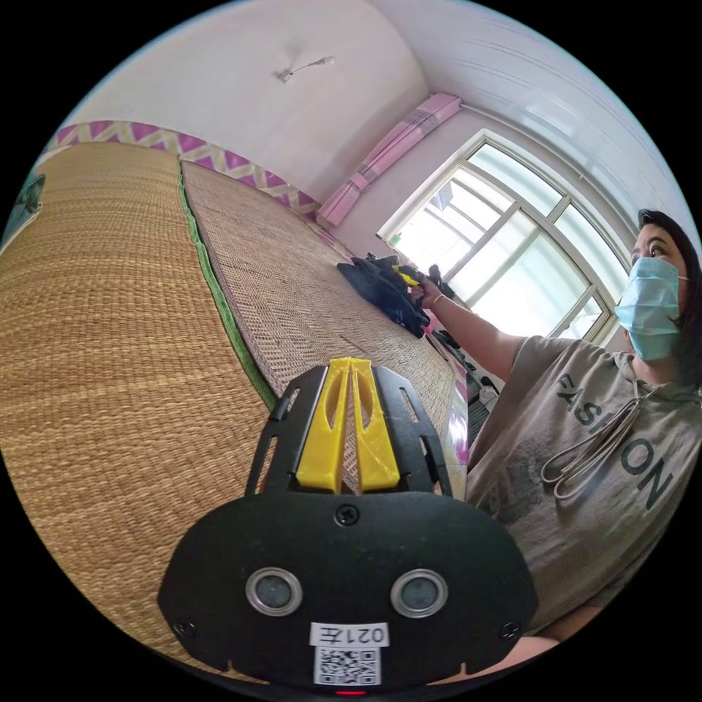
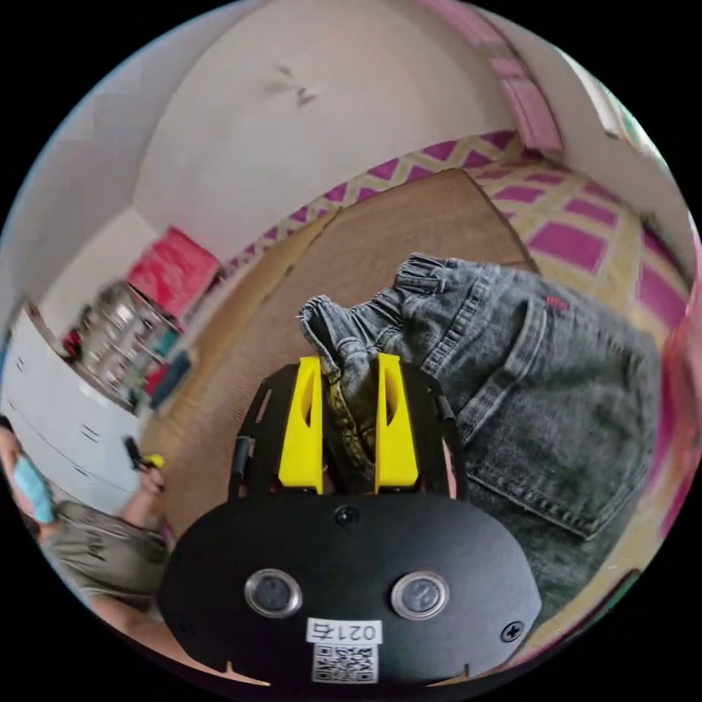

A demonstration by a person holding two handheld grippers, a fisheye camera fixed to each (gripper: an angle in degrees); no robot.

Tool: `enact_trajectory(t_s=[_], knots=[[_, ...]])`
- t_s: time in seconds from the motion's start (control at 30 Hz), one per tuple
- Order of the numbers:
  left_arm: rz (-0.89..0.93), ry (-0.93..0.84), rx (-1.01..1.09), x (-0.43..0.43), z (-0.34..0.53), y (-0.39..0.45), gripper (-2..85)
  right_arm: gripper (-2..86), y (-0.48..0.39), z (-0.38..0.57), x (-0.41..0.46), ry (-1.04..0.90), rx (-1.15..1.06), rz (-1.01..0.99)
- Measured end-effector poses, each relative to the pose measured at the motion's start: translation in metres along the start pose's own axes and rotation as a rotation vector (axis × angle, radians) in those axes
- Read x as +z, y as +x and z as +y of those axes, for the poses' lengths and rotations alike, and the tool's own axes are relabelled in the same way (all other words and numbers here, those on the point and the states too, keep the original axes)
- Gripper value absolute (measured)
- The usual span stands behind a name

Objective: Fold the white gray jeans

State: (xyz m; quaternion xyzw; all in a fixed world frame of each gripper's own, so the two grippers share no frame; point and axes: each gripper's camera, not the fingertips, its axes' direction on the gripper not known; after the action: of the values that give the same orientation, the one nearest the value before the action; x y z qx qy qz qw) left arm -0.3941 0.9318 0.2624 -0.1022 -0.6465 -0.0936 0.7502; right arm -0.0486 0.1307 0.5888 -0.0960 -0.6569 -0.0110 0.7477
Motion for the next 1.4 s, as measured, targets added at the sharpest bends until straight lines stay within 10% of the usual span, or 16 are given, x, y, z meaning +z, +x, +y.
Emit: enact_trajectory(t_s=[0.27,0.5,1.07,1.4], knots=[[0.003,-0.003,-0.003,-0.024,0.002,-0.021,-1.0,7.1,-0.075,-0.001,0.043,-0.119,-0.330,0.607],[0.011,0.003,0.004,-0.051,0.009,-0.038,-1.0,5.6,-0.008,-0.010,-0.079,0.195,0.157,0.176],[0.125,0.187,0.022,-0.176,0.028,-0.013,-0.9,5.5,-0.407,-0.079,-0.264,0.481,-0.305,-0.240],[0.098,0.255,0.117,-0.241,0.026,0.067,7.6,5.5,-0.514,-0.097,-0.311,0.628,-0.138,-0.569]])
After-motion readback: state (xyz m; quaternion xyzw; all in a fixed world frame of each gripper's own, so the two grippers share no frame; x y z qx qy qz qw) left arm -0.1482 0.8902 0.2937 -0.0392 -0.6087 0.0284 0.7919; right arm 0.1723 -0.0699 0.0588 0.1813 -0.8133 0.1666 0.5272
